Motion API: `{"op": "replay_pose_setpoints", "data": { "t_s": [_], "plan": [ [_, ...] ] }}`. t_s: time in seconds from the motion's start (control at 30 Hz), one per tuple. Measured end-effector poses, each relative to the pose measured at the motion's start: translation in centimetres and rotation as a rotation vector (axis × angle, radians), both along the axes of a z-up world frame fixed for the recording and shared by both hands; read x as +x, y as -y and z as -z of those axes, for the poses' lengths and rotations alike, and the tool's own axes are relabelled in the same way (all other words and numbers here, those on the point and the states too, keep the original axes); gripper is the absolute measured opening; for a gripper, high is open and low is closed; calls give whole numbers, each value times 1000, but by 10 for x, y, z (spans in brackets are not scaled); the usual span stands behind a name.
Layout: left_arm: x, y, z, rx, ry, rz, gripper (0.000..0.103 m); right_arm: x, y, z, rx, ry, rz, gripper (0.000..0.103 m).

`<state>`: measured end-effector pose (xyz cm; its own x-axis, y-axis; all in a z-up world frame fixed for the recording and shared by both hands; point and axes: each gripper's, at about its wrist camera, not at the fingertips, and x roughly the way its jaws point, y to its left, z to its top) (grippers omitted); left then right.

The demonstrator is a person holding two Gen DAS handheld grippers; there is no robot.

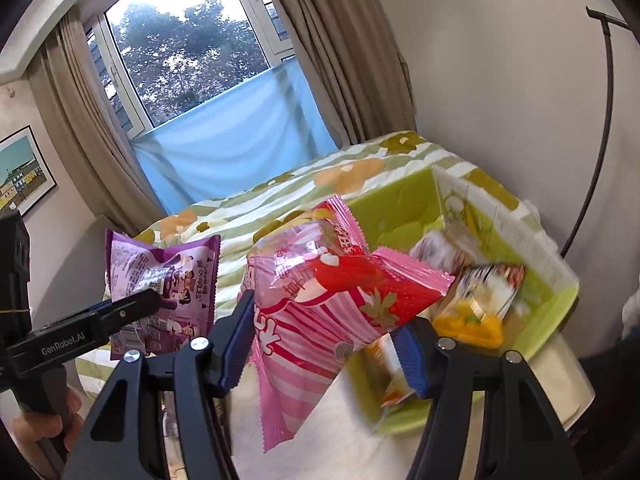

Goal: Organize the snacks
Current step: 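Carry both packets over the green box and open both tools to drop them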

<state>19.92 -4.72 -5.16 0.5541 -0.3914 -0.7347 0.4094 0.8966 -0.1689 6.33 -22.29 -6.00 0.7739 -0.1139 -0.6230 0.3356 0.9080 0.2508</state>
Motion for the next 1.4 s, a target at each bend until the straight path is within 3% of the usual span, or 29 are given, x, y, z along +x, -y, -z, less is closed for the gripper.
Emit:
{"op": "replay_pose_setpoints", "data": {
  "t_s": [0.33, 0.6, 0.67, 0.7, 0.73, 0.9, 1.07, 1.4],
  "plan": [
    [39, 121, 27, -44, -53, -72, 59, 34, 117, -7, -9, -46, -106, 59],
    [74, 199, 69, -29, -120, -96, 60, 51, 170, -1, -19, -90, -146, 59],
    [81, 208, 75, -24, -138, -105, 75, 53, 178, 1, -21, -96, -148, 59],
    [84, 213, 79, 2, -144, -118, 95, 53, 182, 1, -18, -100, -147, 59],
    [85, 215, 80, 21, -141, -132, 102, 54, 186, 3, -11, -104, -145, 59],
    [74, 203, 82, 54, -146, -151, 102, 58, 193, 6, 15, -113, -138, 59],
    [57, 175, 76, 24, -164, -168, 102, 62, 191, 3, 19, -113, -142, 59],
    [41, 154, 53, 26, -118, -179, 102, 104, 187, 5, -127, -172, -117, 60]
  ]
}}
